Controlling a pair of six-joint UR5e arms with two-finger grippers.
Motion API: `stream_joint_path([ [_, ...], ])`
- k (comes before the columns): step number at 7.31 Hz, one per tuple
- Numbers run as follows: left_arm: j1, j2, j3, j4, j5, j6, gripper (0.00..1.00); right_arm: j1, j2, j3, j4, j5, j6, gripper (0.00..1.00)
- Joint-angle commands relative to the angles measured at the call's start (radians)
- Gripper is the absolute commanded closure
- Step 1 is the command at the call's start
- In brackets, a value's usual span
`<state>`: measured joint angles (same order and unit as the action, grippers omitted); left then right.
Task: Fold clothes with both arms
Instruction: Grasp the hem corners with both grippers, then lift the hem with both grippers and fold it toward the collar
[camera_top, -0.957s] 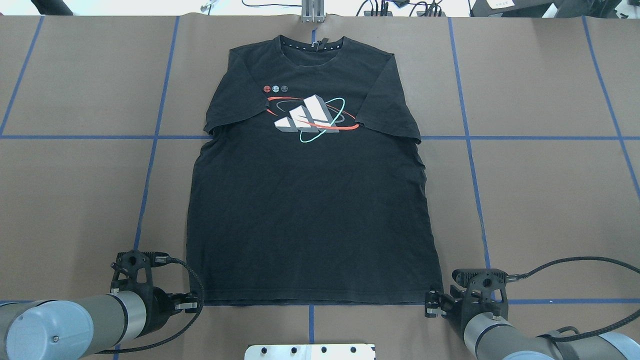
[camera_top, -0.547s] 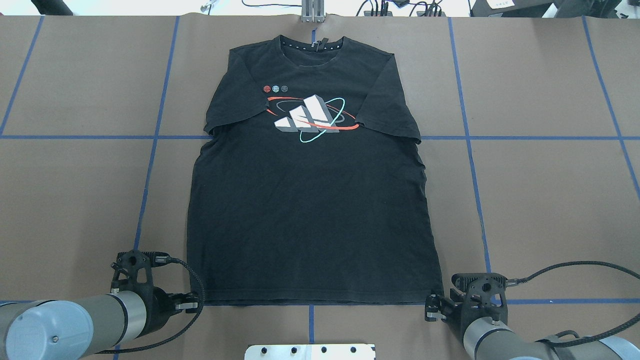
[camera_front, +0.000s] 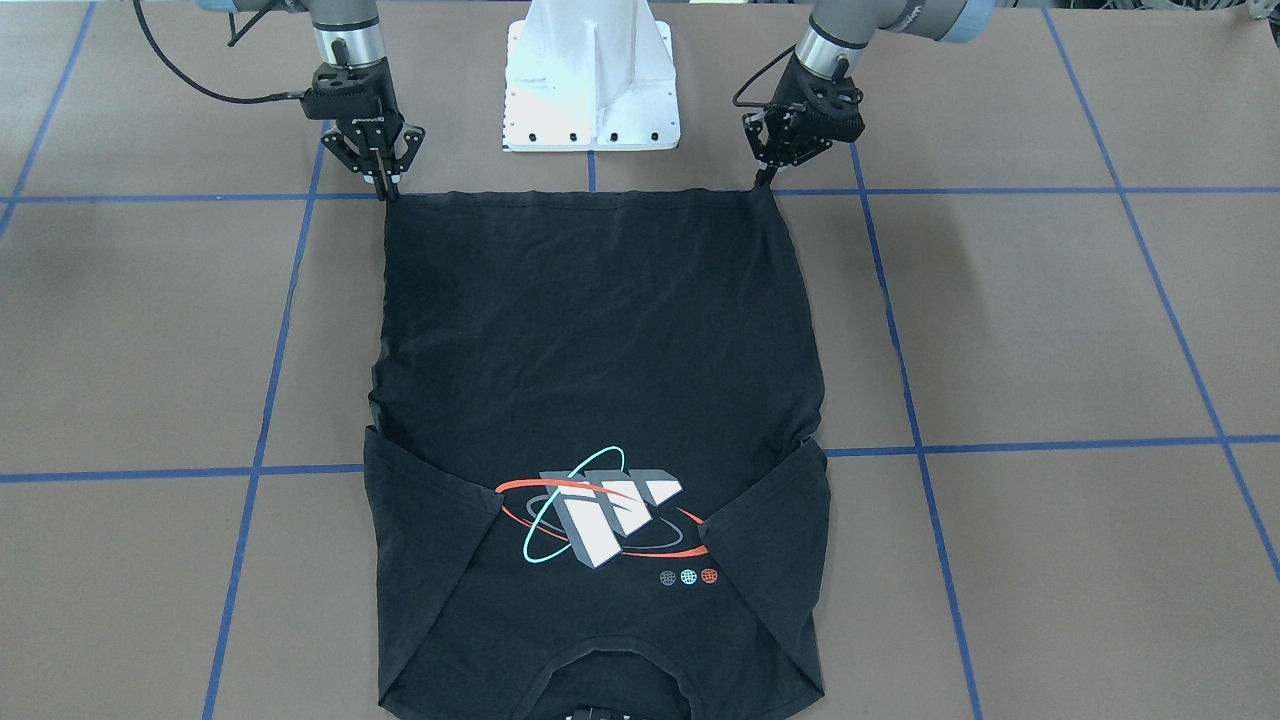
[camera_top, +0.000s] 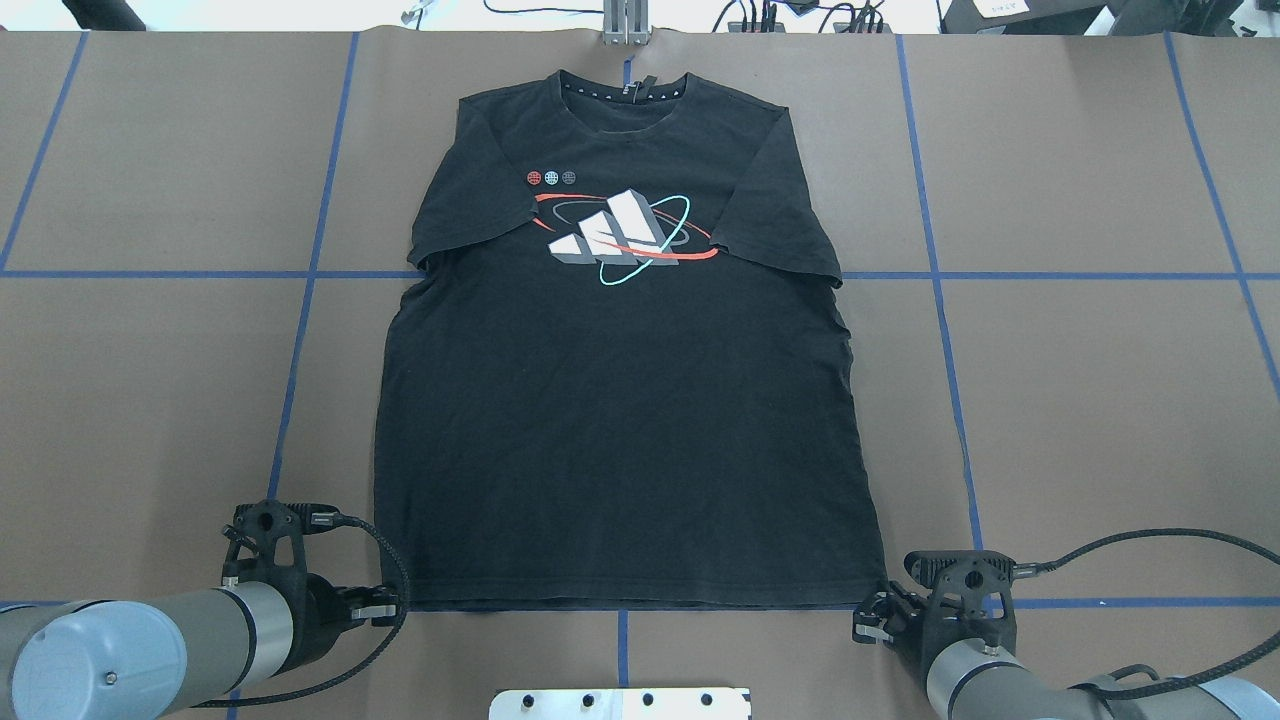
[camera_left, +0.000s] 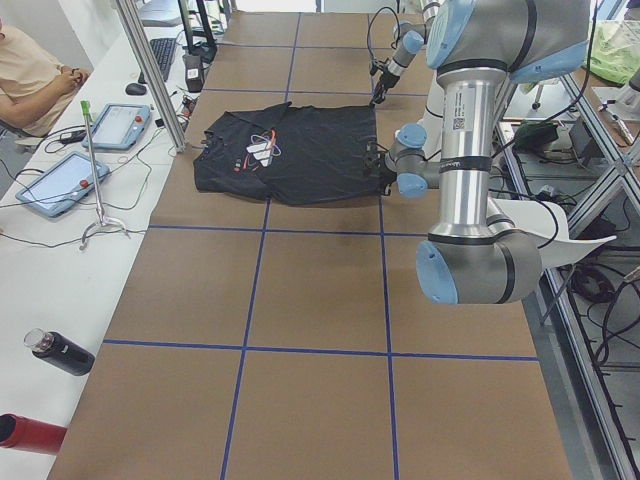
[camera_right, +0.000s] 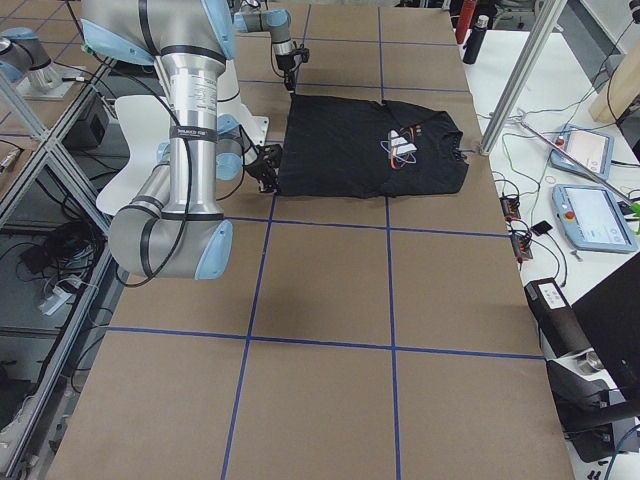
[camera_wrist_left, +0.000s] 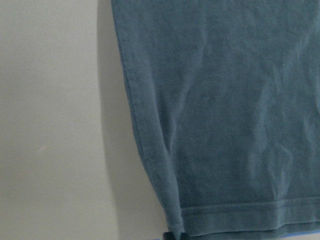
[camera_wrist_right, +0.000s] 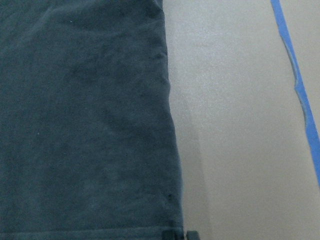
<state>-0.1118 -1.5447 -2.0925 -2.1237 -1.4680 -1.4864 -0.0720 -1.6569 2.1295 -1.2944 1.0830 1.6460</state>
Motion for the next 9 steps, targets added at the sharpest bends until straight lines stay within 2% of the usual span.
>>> stream_joint_path([
  [1,0.0,0.0,-0.001,-0.001,0.0,0.0,1.0,0.0,0.003,0.004,0.0,-0.003,0.001,1.0],
  [2,-0.002,0.0,-0.015,-0.001,0.0,0.0,1.0,0.003,0.002,0.024,0.0,-0.003,0.001,1.0],
  [3,-0.008,0.011,-0.058,0.008,-0.003,0.011,1.0,0.009,-0.006,0.086,-0.002,0.005,0.0,1.0],
  [4,-0.015,0.014,-0.104,0.031,-0.059,0.018,1.0,0.036,-0.01,0.177,-0.063,0.041,-0.002,1.0],
  [5,-0.073,0.0,-0.165,0.103,-0.139,0.044,1.0,0.096,-0.001,0.293,-0.182,0.157,-0.002,1.0],
  [6,-0.122,0.0,-0.273,0.175,-0.229,0.142,1.0,0.116,-0.004,0.394,-0.263,0.237,-0.006,1.0],
  [7,-0.168,0.0,-0.358,0.256,-0.315,0.152,1.0,0.115,-0.01,0.462,-0.319,0.297,-0.006,1.0],
  [8,-0.181,0.014,-0.471,0.316,-0.362,0.152,1.0,0.092,-0.012,0.557,-0.391,0.387,-0.005,1.0],
  [9,-0.16,0.031,-0.586,0.403,-0.395,0.15,1.0,0.025,-0.008,0.635,-0.454,0.406,-0.005,1.0],
])
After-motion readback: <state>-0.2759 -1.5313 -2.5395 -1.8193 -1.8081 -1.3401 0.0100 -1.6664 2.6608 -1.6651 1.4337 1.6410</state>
